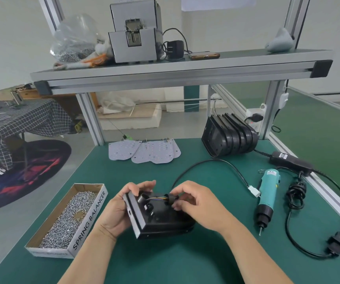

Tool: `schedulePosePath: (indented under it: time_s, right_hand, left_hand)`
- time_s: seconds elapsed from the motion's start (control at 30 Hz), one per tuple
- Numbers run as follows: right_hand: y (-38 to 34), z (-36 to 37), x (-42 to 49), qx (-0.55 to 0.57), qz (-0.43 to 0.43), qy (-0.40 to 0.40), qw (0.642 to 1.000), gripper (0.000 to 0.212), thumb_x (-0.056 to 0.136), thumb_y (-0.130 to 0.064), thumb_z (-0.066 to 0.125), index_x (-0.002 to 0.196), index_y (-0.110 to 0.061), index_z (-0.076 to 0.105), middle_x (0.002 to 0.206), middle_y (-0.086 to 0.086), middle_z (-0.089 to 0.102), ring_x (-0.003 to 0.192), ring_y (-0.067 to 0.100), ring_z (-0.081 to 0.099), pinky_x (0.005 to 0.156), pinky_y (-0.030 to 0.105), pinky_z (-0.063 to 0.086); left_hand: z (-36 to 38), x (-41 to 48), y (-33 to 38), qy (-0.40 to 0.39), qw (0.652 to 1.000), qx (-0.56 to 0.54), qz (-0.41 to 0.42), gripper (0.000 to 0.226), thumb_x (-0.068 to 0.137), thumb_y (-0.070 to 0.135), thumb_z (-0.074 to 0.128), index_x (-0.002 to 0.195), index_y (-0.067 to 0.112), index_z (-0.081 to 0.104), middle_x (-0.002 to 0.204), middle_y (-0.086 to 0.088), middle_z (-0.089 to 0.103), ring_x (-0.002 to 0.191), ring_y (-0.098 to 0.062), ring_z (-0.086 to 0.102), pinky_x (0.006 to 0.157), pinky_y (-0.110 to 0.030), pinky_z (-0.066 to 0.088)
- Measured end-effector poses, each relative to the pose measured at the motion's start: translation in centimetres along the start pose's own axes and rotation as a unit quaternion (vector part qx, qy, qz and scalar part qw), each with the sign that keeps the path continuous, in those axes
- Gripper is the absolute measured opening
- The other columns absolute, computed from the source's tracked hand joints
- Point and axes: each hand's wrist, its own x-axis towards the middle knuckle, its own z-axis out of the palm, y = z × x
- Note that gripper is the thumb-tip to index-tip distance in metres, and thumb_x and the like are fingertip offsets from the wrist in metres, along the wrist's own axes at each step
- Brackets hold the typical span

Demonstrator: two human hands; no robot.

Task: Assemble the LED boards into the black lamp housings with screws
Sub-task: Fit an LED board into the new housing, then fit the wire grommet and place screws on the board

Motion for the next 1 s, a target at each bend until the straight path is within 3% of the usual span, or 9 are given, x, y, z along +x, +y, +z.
schedulePosePath:
  time_s: [0.2,0.3,0.4,0.5,0.57,0.67,0.73,0.8,1.0]
  right_hand:
    - [-0.3,1.7,0.2,-0.074,-0.067,-0.016,0.995,0.009,0.099,-0.016,0.059,0.097,-0.025,0.059,0.086,-0.008,0.06,0.076,0.012,0.062,0.075,0.031,0.053]
    - [-0.5,2.7,0.2,-0.159,-0.123,0.001,0.98,0.009,0.104,-0.026,0.055,0.106,-0.024,0.064,0.094,-0.009,0.053,0.078,0.016,0.056,0.077,0.033,0.049]
    - [-0.9,3.8,0.3,-0.249,-0.142,-0.007,0.958,0.017,0.105,-0.033,0.049,0.111,-0.023,0.061,0.099,-0.006,0.049,0.076,0.028,0.056,0.074,0.041,0.049]
    - [-1.6,4.4,0.7,-0.268,-0.134,-0.028,0.954,0.015,0.103,-0.03,0.046,0.112,-0.022,0.054,0.101,-0.006,0.046,0.077,0.031,0.056,0.071,0.042,0.048]
    - [-2.0,4.4,1.0,-0.299,-0.116,-0.041,0.946,0.01,0.103,-0.029,0.041,0.099,-0.02,0.045,0.092,-0.006,0.039,0.068,0.03,0.049,0.064,0.044,0.043]
    - [-2.6,3.8,1.3,-0.332,-0.091,-0.066,0.936,0.018,0.102,-0.024,0.042,0.086,-0.019,0.036,0.087,-0.003,0.035,0.065,0.027,0.045,0.062,0.046,0.042]
    - [-3.2,3.5,1.4,-0.357,-0.105,-0.086,0.924,0.016,0.102,-0.019,0.041,0.087,-0.015,0.041,0.088,0.0,0.036,0.065,0.026,0.045,0.061,0.044,0.04]
    - [-3.9,3.2,1.6,-0.386,-0.129,-0.089,0.909,0.017,0.104,-0.019,0.041,0.089,-0.012,0.047,0.088,0.001,0.037,0.062,0.025,0.042,0.057,0.04,0.034]
    - [-6.5,2.9,1.8,-0.4,-0.202,-0.069,0.891,0.021,0.106,-0.022,0.043,0.091,-0.012,0.054,0.09,-0.001,0.044,0.071,0.019,0.042,0.058,0.042,0.044]
  left_hand:
    - [-2.2,-0.3,0.7,0.122,0.987,0.095,-0.046,0.047,0.078,-0.028,0.042,0.099,-0.001,0.076,0.12,-0.024,0.07,0.11,-0.035,0.068,0.092,-0.046,0.058]
    - [-1.0,-1.5,1.9,0.217,0.953,0.205,0.046,0.053,0.09,-0.026,0.037,0.114,0.008,0.069,0.118,-0.008,0.072,0.124,-0.023,0.06,0.103,-0.028,0.044]
    - [2.2,-3.7,2.7,0.121,0.86,0.464,0.174,0.049,0.095,-0.009,0.055,0.133,0.021,0.062,0.131,0.012,0.064,0.127,0.002,0.052,0.104,-0.008,0.035]
    - [4.2,-4.6,0.8,-0.036,0.696,0.698,0.166,0.064,0.096,0.007,0.06,0.154,0.017,0.036,0.135,0.01,0.051,0.131,-0.005,0.044,0.117,-0.021,0.025]
    - [5.1,-4.6,0.1,-0.017,0.647,0.751,0.133,0.065,0.102,0.016,0.052,0.159,0.013,0.019,0.132,0.002,0.046,0.129,-0.014,0.041,0.119,-0.03,0.022]
    - [5.3,-4.5,0.7,-0.01,0.649,0.755,0.096,0.048,0.106,0.02,0.045,0.151,0.009,0.034,0.12,-0.003,0.048,0.117,-0.02,0.045,0.111,-0.035,0.03]
    - [5.2,-4.5,1.2,-0.009,0.673,0.735,0.08,0.023,0.106,0.017,0.044,0.124,0.007,0.054,0.105,-0.004,0.049,0.102,-0.023,0.047,0.1,-0.04,0.037]
    - [5.1,-4.5,1.4,-0.002,0.676,0.733,0.081,0.017,0.106,0.015,0.042,0.105,0.006,0.056,0.101,-0.005,0.051,0.097,-0.024,0.049,0.096,-0.042,0.038]
    - [3.9,-5.4,0.2,0.003,0.683,0.724,0.099,0.017,0.108,0.013,0.03,0.101,0.016,0.045,0.093,0.017,0.045,0.094,-0.002,0.046,0.119,-0.042,0.021]
